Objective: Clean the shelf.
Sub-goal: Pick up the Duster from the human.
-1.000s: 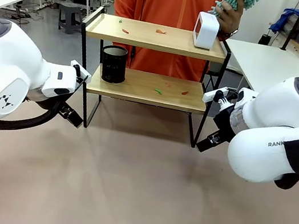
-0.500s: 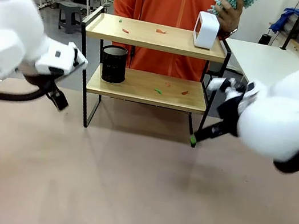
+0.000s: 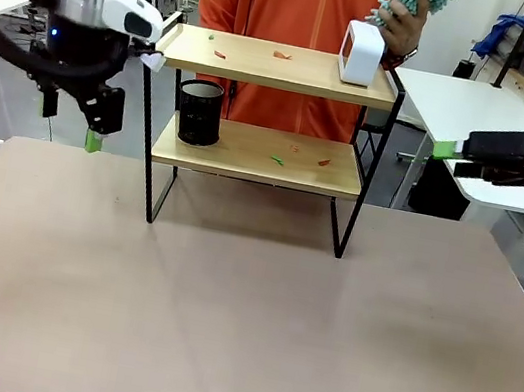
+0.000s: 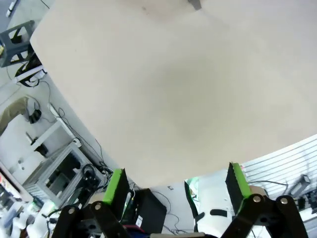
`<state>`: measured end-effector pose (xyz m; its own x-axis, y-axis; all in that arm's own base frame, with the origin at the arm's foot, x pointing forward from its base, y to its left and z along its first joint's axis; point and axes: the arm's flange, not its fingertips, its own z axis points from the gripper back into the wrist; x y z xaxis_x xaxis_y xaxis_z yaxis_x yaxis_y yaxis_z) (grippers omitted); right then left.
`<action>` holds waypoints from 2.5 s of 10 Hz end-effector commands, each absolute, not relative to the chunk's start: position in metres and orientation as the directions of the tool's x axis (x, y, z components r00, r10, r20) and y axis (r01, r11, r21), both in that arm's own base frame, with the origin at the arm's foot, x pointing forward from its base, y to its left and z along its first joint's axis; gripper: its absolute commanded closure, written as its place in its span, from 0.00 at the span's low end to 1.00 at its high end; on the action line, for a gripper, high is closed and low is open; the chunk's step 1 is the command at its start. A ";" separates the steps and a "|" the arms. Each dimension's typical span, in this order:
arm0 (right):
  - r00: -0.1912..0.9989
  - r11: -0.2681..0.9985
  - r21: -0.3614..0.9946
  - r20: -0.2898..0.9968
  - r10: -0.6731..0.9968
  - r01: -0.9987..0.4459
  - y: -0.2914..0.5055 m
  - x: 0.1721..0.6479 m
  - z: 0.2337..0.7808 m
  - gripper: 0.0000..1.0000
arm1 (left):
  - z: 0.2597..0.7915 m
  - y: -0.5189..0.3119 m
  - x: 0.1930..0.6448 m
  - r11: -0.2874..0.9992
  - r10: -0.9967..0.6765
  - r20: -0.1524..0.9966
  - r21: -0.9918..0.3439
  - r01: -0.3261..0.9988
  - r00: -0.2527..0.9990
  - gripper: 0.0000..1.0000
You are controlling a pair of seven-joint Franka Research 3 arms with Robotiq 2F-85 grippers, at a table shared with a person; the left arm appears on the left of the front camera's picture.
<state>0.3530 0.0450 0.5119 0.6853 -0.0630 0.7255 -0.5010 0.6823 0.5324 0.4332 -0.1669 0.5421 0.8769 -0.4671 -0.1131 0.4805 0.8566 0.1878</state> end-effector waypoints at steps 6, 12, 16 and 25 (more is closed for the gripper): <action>0.687 0.693 0.468 0.725 0.053 -0.548 0.087 0.353 0.511 0.00 | 0.520 -0.154 0.421 0.814 -0.528 0.004 0.288 0.504 0.849 0.00; 0.757 0.697 0.518 0.651 0.053 -0.495 0.058 0.353 0.527 0.00 | 0.616 -0.106 0.417 0.672 -0.651 0.067 -0.412 0.616 0.756 0.00; 0.757 0.338 0.736 0.647 -0.093 -0.587 -0.037 0.306 0.502 0.00 | 0.623 0.047 0.417 0.470 0.196 0.145 -0.882 0.036 0.970 0.00; 0.819 0.298 0.847 0.514 -0.255 -0.439 -0.102 0.313 0.486 0.00 | 0.568 0.130 0.414 0.490 0.132 0.065 -0.871 -0.008 0.989 0.00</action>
